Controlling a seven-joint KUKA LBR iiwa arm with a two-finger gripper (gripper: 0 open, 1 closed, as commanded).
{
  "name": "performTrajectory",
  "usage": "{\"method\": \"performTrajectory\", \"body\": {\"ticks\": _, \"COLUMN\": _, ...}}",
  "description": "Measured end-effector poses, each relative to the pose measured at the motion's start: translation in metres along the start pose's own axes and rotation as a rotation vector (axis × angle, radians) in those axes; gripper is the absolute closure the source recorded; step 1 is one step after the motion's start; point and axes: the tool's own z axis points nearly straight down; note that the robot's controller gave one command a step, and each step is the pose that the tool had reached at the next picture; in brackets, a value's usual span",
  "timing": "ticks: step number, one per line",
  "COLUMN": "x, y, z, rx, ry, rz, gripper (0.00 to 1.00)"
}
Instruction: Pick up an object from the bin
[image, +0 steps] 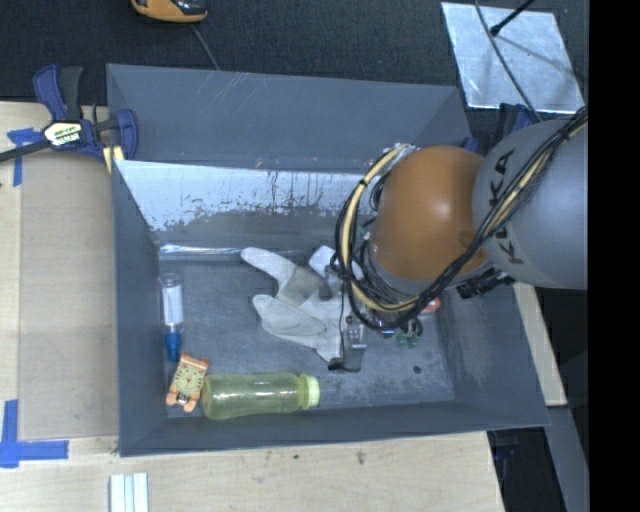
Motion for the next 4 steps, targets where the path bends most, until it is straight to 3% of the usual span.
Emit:
{"method": "performTrajectory", "body": {"ticks": 1, "x": -0.002, "y": 0.000, "z": -0.005, "rx": -0.001, "ry": -0.008, "rz": 0.001, "gripper": 0.00}}
{"method": "performTrajectory", "body": {"ticks": 2, "x": -0.040, "y": 0.007, "z": 0.041, "rx": -0.001, "ry": -0.020, "rz": -0.017, "gripper": 0.00}}
{"method": "performTrajectory", "body": {"ticks": 3, "x": -0.040, "y": -0.011, "z": 0.070, "rx": 0.000, "ry": -0.015, "rz": -0.104, "gripper": 1.00}}
{"method": "performTrajectory", "body": {"ticks": 4, "x": -0.040, "y": -0.011, "z": 0.070, "rx": 0.000, "ry": -0.015, "rz": -0.104, "gripper": 1.00}}
